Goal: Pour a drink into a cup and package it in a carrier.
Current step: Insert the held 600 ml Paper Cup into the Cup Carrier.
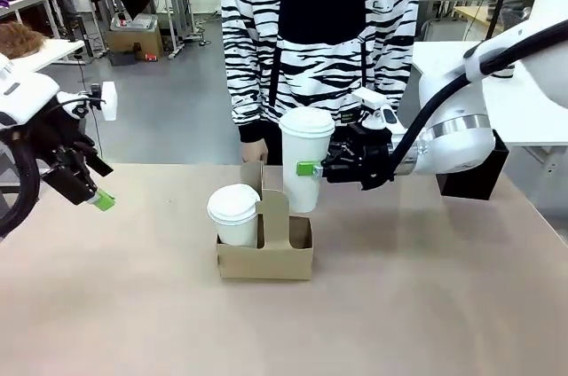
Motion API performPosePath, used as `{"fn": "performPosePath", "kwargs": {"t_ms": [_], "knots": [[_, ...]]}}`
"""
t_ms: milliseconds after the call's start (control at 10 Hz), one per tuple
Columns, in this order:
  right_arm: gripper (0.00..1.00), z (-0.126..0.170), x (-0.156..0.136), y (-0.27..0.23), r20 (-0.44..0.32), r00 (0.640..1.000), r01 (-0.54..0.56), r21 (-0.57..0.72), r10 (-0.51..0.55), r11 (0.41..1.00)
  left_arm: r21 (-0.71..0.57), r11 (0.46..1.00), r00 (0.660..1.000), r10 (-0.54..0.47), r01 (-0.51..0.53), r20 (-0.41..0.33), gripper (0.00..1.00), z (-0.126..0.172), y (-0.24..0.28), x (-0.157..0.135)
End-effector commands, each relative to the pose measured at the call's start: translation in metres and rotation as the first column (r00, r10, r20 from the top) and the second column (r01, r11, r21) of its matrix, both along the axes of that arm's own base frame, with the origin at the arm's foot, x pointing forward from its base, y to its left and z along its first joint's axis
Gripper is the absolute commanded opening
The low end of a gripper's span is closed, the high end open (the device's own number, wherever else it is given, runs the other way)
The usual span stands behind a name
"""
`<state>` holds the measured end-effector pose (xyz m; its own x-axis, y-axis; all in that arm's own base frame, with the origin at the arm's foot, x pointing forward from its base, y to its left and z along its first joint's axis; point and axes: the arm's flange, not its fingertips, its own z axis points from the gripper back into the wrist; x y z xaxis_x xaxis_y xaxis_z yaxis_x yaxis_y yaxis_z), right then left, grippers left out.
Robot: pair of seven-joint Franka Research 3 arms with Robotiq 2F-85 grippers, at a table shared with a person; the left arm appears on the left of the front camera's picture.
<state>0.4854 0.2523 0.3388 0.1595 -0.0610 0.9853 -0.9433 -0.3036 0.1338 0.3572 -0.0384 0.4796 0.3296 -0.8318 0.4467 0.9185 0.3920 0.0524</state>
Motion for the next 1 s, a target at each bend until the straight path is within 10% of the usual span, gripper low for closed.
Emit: {"fn": "performPosePath", "kwargs": {"t_ms": [0, 900], "knots": [[0.80, -0.009, -0.004, 0.005, 0.009, 0.999, -0.046, -0.017, 0.046, 0.999, 0.021, 0.999, 0.999, -0.044, 0.043, 0.031, 1.00, 0.004, -0.011, -0.002], [0.80, -0.069, 0.003, 0.022, -0.011, 0.992, -0.122, -0.034, 0.122, 0.992, 0.021, 0.999, 0.999, -0.044, 0.043, 0.031, 1.00, 0.004, -0.011, -0.002]]}}
